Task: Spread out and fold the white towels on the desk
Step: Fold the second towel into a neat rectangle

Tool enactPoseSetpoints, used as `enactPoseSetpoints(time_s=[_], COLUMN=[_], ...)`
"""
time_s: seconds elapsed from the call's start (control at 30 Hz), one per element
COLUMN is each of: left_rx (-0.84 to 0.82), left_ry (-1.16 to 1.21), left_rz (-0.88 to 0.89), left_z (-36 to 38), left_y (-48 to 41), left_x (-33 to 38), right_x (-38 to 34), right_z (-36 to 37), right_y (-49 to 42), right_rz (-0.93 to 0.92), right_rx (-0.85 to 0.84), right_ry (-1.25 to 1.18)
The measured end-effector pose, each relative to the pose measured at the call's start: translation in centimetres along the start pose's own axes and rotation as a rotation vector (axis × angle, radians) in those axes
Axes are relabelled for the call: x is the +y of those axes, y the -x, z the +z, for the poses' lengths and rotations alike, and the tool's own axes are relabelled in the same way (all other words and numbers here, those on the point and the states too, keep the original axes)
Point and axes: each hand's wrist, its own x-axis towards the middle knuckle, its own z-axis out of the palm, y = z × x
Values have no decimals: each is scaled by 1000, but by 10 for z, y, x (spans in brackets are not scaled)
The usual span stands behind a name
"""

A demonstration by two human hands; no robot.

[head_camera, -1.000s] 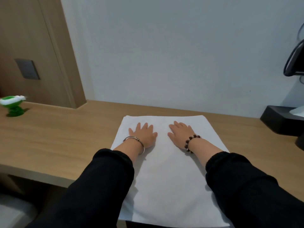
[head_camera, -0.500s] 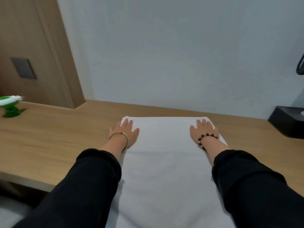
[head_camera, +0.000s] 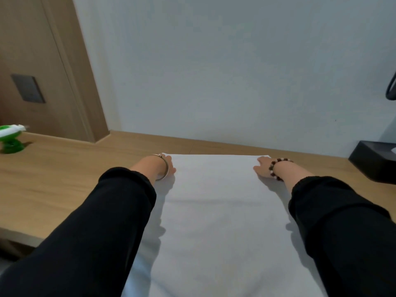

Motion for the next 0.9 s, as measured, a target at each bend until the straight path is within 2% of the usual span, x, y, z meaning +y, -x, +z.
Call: enactPoseSetpoints(time_s=[0.07, 0.13, 0.23, 0.27, 0.4, 0.5, 0.67, 0.73, 0.8, 0.9], left_rx=[26, 94, 231, 239, 126, 34, -59, 40, 259, 540], left_ry=[-33, -117, -205, -224, -162, -75, -203, -189, -168, -81], left_rz=[48, 89, 102, 115, 174, 145, 139, 129, 74, 28], left_z=[-10, -16, -22, -24, -33, -41, -51, -47, -43, -46], left_y=[0, -3, -10, -14, -33, -47, -64, -67, -64, -59], left_x=[4, 5, 2, 2, 3, 1, -2, 1, 5, 4], right_x=[0, -4, -5, -6, -12, -15, -15, -14, -15, -19], right_z=[-10, -16, -22, -25, -34, -43, -56, -57, -54, -52], right_y=[-2, -4, -17, -20, -35, -48, -60, -59, -58, -53], right_rz=[0, 12, -103, -100, -41, -58, -49, -20, -26, -17], right_rx=[-40, 16, 200, 210, 144, 36, -35, -32, 48, 464], right_ry=[130, 185, 65, 66, 283, 371, 419, 425, 408, 240])
